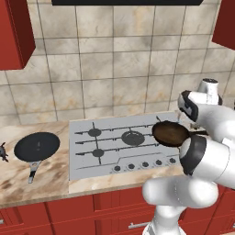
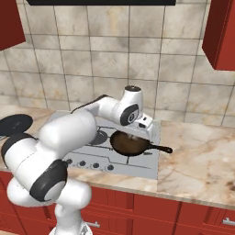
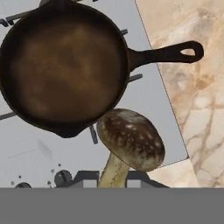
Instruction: Place both pans onto different burners. Then place the mushroom and the fish on different pans.
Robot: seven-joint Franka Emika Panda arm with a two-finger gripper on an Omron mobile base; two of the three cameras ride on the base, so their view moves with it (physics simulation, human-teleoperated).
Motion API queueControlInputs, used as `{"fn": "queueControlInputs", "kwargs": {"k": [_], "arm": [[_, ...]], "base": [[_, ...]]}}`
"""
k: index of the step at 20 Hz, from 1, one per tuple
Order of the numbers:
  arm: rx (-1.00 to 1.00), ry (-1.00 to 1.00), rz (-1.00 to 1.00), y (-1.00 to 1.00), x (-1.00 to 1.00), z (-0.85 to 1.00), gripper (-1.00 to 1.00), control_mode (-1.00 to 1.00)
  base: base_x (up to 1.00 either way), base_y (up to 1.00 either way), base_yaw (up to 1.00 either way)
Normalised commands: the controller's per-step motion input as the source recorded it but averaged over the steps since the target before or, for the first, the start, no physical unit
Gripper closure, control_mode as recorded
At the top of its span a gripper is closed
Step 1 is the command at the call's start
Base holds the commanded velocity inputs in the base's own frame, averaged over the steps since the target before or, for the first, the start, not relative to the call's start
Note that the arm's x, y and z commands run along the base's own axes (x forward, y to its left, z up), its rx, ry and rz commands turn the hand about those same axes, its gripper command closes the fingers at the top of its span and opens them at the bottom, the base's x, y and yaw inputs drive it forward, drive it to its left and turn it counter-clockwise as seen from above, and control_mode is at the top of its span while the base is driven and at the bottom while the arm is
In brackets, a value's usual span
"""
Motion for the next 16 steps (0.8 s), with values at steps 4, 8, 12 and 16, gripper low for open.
{"fn": "queueControlInputs", "kwargs": {"k": [4,8,12,16], "arm": [[0.0,0.0,0.0,0.39,0.37,0.0,1.0,-1.0],[0.0,0.0,0.0,0.34,0.35,0.0,1.0,-1.0],[0.0,0.0,0.0,0.28,0.3,0.0,1.0,-1.0],[0.0,0.0,0.0,0.11,0.23,-0.05,1.0,-1.0]], "base": [[0.0,0.0,0.0],[0.0,0.0,0.0],[0.0,0.0,0.0],[0.0,0.0,0.0]]}}
